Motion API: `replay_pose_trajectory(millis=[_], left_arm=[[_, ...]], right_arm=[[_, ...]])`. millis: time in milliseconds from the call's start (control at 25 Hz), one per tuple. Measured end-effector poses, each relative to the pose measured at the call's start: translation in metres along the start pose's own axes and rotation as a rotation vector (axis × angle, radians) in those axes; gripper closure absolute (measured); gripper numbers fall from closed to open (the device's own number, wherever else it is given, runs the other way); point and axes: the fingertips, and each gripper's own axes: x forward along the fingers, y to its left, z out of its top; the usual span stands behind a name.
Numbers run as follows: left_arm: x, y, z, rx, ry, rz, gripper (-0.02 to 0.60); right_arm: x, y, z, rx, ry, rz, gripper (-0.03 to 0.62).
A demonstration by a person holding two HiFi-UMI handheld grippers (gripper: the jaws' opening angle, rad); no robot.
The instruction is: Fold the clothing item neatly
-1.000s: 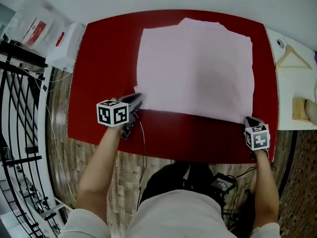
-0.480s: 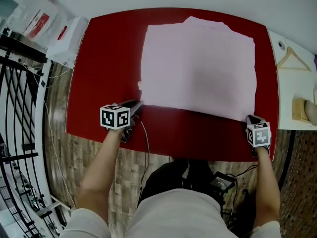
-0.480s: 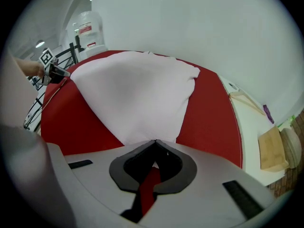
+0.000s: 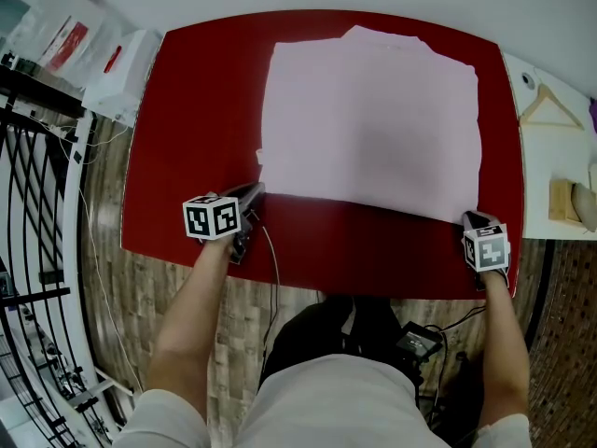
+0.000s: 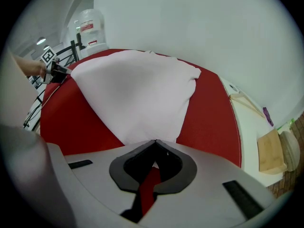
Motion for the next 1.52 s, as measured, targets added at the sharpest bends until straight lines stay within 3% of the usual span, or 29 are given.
replay_pose_trajectory(millis=[200, 320, 1080, 1360, 1520], left_arm=[[-0.012, 0.007, -0.005, -0.145, -0.039, -0.014, 0.574], [-0.014, 0.012, -0.008, -0.187, -0.026, -0.008, 0.574], [-0.023, 0.032, -0.003, -0.162, -0.004, 0.042, 0.574], [-0.019, 0.025, -0.008, -0.158, 0.012, 0.013, 0.574], [-0.023, 0.021, -0.003, -0.153, -0.022, -0.022, 0.574]], right_arm=[[-0.001, 0.0, -0.001, 0.005, -0.002, 0.001, 0.58], [0.003, -0.002, -0.003, 0.011, -0.007, 0.005, 0.58], [-0.004, -0.018, -0.002, 0.091, 0.044, -0.035, 0.58], [-0.003, -0.021, -0.003, 0.084, 0.051, -0.049, 0.58], [-0.003, -0.021, -0.004, 0.08, 0.057, -0.056, 0.58]])
